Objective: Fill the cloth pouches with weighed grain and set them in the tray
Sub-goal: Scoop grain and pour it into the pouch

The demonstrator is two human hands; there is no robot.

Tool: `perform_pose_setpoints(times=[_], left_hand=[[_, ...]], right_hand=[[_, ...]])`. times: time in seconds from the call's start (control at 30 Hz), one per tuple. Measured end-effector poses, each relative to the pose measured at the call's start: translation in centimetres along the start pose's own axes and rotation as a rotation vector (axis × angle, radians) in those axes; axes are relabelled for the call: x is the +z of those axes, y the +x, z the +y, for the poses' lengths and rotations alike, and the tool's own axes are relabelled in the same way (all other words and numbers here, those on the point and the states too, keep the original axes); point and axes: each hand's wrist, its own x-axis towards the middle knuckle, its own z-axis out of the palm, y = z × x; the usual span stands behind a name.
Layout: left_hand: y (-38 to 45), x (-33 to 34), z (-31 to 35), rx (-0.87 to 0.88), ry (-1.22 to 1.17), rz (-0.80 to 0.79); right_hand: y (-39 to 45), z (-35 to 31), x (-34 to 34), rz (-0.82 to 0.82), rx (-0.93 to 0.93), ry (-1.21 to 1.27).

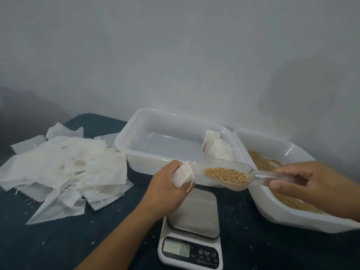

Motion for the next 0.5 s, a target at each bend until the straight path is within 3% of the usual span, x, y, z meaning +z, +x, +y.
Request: perform_pose_setpoints(times=[0.5], left_hand=[[-0.4,0.9,-0.1,0.090,0.127,-0.080]], right_hand=[[0.1,-3.3,-2.3,-0.076,-0.022,-0.207]])
